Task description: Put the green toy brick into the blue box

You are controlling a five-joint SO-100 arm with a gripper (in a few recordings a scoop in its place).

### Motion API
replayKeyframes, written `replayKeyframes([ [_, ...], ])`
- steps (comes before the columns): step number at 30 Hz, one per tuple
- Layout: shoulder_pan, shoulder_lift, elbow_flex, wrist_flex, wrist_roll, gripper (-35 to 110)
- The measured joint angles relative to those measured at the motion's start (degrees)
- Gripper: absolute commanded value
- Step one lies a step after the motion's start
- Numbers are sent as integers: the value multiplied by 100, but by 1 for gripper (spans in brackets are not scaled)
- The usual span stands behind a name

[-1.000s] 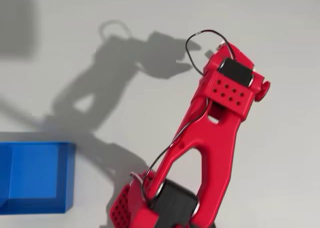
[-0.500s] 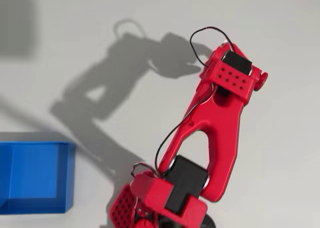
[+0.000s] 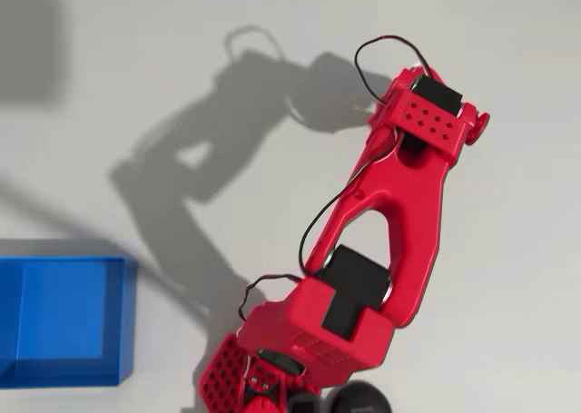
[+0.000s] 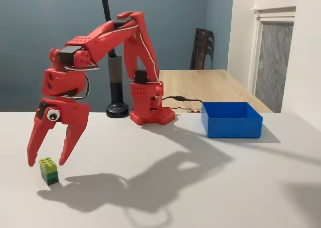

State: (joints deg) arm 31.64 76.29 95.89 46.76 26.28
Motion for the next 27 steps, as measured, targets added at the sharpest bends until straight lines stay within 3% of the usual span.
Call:
replayKeyframes([
  [18,0,-369,-132,-290,343,0],
  [27,0,-369,-132,-281,290,0],
])
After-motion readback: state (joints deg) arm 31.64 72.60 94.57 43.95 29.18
